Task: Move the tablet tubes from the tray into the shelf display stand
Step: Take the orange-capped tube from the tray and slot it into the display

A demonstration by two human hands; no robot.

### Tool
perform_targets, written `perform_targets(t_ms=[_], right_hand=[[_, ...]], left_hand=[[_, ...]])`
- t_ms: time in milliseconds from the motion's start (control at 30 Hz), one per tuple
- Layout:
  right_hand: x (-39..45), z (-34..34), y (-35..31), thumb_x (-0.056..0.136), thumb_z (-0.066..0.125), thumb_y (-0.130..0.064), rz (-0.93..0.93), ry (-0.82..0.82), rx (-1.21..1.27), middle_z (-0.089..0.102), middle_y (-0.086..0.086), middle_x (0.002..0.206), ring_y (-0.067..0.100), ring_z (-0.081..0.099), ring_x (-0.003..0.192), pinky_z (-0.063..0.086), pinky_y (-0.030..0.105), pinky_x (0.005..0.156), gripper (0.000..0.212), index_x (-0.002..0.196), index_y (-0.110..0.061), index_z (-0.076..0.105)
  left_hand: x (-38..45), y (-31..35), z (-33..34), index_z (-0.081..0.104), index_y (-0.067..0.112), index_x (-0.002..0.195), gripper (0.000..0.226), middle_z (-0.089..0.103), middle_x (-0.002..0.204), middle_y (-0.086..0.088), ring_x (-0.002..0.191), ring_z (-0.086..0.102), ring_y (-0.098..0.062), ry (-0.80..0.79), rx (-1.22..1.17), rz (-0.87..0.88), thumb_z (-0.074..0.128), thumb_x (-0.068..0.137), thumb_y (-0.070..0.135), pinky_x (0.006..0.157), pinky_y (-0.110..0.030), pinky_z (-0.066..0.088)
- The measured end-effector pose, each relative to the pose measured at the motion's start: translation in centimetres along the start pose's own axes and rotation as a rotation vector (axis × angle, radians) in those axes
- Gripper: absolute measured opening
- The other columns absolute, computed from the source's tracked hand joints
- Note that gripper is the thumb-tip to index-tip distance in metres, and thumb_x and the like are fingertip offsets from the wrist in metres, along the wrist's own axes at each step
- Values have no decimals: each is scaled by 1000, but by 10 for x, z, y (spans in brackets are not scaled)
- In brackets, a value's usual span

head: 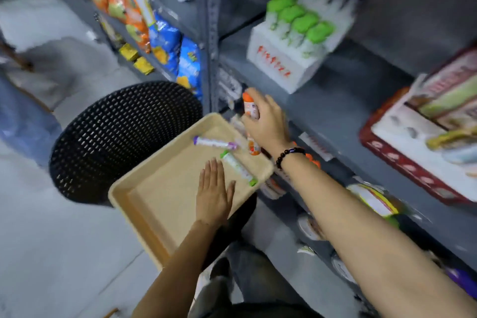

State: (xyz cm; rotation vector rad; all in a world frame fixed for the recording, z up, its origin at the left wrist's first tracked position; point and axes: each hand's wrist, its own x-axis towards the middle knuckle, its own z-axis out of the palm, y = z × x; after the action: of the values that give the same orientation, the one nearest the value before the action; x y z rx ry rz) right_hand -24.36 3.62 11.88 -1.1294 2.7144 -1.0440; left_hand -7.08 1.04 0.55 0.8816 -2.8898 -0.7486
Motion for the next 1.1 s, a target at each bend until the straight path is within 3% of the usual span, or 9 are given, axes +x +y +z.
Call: perform_targets(t_ms=[100,300,433,567,633,667,800,1000,1100], right_hand=[[-15,-73,3,76,60,-17,31,204,-33,58,12,98,37,58,84,50,41,66,49,123,-23,51],[-62,-194,41,79,59,-18,133,516,-160,57,12,101,34,57,86,48,38,68,48,126,-21,50],[-108,-256,81,81,61,-19,230,667,-234,61,16,107,35,59,95,50,42,76,48,127,-17,51],[-167,-305,125,79,62,-21,309,782,-309,60,14,98,32,60,81,50,38,67,47,125,-17,52],[-198,-326,145,78,62,-22,338,818,-329,60,12,99,32,59,83,50,37,68,48,125,-19,52],[-211,-336,154,77,62,-21,355,834,-334,61,12,100,32,59,85,50,37,68,47,123,-20,53],[-258,-371,184,76,63,-17,386,861,-322,62,12,101,29,59,87,50,37,73,47,121,-20,53],[-301,-408,210,77,64,-24,418,860,-351,65,7,109,22,59,95,43,27,77,48,123,-20,51],[-314,-426,215,75,67,-25,488,833,-275,68,-2,96,20,64,85,52,37,78,50,120,-23,47]], left_hand=[[30,46,-20,36,-11,133,63,37,141,-31,131,35,-46,69,-2,215,24,93,36,109,-53,25],[62,159,-20,38,-13,131,59,39,138,-33,129,36,-47,116,28,577,29,94,33,105,-58,29],[49,226,12,38,-11,132,60,42,138,-30,129,39,-45,24,86,798,26,96,35,106,-55,28],[11,280,57,44,-7,130,54,47,136,-25,126,45,-40,-114,111,1032,28,97,32,111,-41,26],[-10,307,80,46,-5,129,60,49,136,-23,125,47,-38,-190,176,1111,15,99,37,103,-46,38],[-20,319,92,40,-4,134,58,42,141,-22,130,41,-37,-235,200,1136,18,99,37,106,-49,33],[-40,361,135,5,4,145,61,2,156,-14,144,-1,-28,-257,233,1124,29,99,36,113,-34,-12],[-54,403,156,2,4,145,65,2,157,-14,144,-2,-26,-173,223,863,19,99,45,116,-34,-5],[-59,409,158,0,5,146,67,0,157,-13,144,-3,-28,-164,288,797,13,97,50,116,-36,-4]])
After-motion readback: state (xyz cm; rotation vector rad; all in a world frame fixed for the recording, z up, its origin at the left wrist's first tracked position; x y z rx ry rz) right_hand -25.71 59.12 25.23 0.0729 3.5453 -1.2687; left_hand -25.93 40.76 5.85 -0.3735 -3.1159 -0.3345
